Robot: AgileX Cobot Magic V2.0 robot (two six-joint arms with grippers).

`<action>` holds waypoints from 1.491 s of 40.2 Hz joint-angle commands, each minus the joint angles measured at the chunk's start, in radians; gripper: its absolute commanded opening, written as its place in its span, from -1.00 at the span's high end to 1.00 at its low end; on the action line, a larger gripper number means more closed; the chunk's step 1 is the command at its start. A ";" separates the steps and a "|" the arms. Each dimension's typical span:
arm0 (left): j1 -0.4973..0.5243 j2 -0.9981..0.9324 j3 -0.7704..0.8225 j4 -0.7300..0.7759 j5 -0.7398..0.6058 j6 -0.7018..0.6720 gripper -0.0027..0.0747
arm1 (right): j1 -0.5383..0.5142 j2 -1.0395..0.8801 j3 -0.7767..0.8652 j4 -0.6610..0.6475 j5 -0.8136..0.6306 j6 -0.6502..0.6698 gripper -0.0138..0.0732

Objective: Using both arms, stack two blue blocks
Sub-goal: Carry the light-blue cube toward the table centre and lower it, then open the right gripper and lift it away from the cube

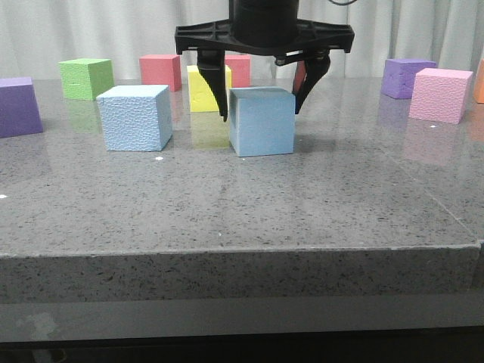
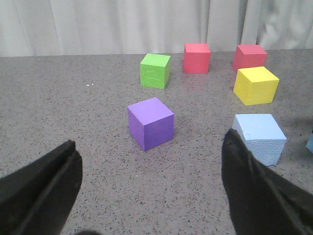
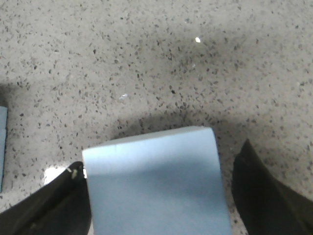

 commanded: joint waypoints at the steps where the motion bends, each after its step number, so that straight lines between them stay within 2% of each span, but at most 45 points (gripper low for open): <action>1: -0.008 0.012 -0.031 0.001 -0.076 -0.001 -0.53 | -0.003 -0.119 -0.038 -0.015 0.008 -0.046 -0.69; 10: -0.008 0.012 -0.031 0.001 -0.076 -0.001 -0.53 | -0.017 -0.269 -0.038 -0.010 0.100 -0.275 -0.69; 16: -0.008 0.012 -0.031 0.001 -0.076 -0.001 -0.53 | -0.094 -0.368 -0.010 0.063 0.137 -0.494 -0.69; 23: -0.008 0.012 -0.031 0.001 -0.076 -0.001 -0.53 | -0.236 -0.499 0.144 0.273 0.091 -0.718 -0.69; 30: -0.008 0.012 -0.031 0.001 -0.076 -0.001 -0.53 | -0.308 -0.656 0.374 0.378 -0.030 -0.881 -0.69; 36: -0.008 0.012 -0.031 0.001 -0.076 -0.001 -0.53 | -0.308 -0.790 0.532 0.433 -0.133 -0.923 -0.69; 44: -0.008 0.012 -0.031 0.001 -0.076 -0.001 -0.53 | -0.308 -0.932 0.685 0.435 -0.225 -0.923 -0.69; 60: -0.008 0.012 -0.031 0.001 -0.076 -0.001 -0.53 | -0.308 -1.116 0.814 0.435 -0.340 -0.923 -0.69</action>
